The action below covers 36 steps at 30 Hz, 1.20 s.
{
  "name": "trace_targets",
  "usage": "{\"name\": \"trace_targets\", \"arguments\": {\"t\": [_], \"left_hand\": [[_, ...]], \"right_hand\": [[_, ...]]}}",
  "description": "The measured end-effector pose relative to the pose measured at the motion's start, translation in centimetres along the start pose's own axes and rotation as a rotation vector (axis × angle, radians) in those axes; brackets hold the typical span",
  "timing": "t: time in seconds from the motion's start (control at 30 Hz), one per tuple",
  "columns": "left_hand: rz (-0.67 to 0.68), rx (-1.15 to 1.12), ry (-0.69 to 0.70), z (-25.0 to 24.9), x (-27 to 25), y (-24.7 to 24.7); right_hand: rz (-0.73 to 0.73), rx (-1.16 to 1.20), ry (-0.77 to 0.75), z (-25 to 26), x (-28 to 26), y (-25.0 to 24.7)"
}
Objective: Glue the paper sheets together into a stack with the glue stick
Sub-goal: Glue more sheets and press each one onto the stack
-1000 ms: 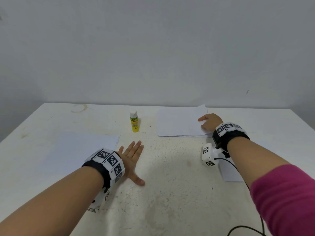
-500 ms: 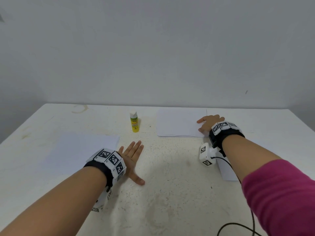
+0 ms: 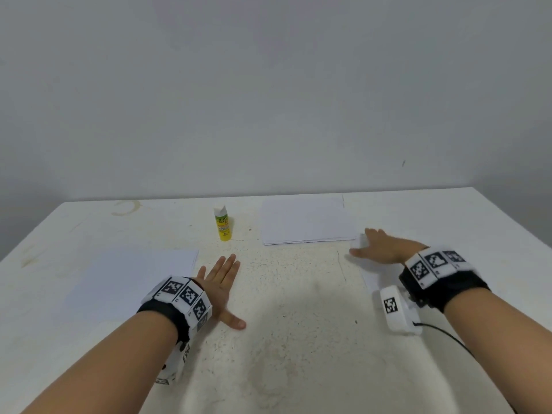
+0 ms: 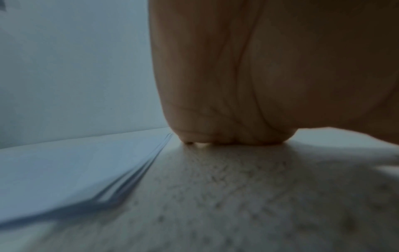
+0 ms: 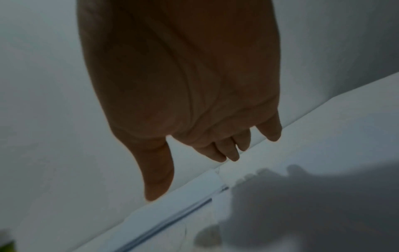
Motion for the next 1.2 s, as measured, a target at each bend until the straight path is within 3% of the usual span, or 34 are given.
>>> {"name": "trace_targets", "arguments": {"t": [0.3, 0.73, 0.87, 0.93, 1.0, 1.07, 1.2], "left_hand": [[0.018, 0.080, -0.091, -0.4, -0.2, -0.3], [-0.046, 0.039, -0.062, -0.2, 0.0, 0.1], [-0.106, -0.102, 0.014, 0.3, -0.6, -0.7], [-0.201, -0.247, 0.018, 1.6, -1.4, -2.0], [-0.368, -0.360, -0.066, 4.1, -2.4, -3.1], [-0.418, -0.356, -0.210, 6.9, -3.3, -3.0], [-0.178, -0.169, -0.421, 10.2, -4.5, -1.0]], "right_hand": [[0.215, -0.221, 0.011, 0.3, -3.4, 5.0], [0.186, -0.284, 0.042, 0.4, -3.8, 6.2], [0.176, -0.287, 0.043, 0.5, -3.8, 6.1], [0.168, -0.283, 0.043, 0.5, -3.9, 6.1], [0.165, -0.286, 0.041, 0.5, -4.0, 6.1], [0.164, -0.287, 0.041, 0.5, -4.0, 6.1], [0.158, -0.290, 0.041, 0.6, -3.9, 6.1]]}}
Point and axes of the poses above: each hand's wrist, its own x-axis towards the middle knuckle, its own y-axis out of the palm, z = x × y, the point moved 5 cm from there along x, towards the middle knuckle, and after that the axes turned 10 degrees about -z, right-handed, at the moved point
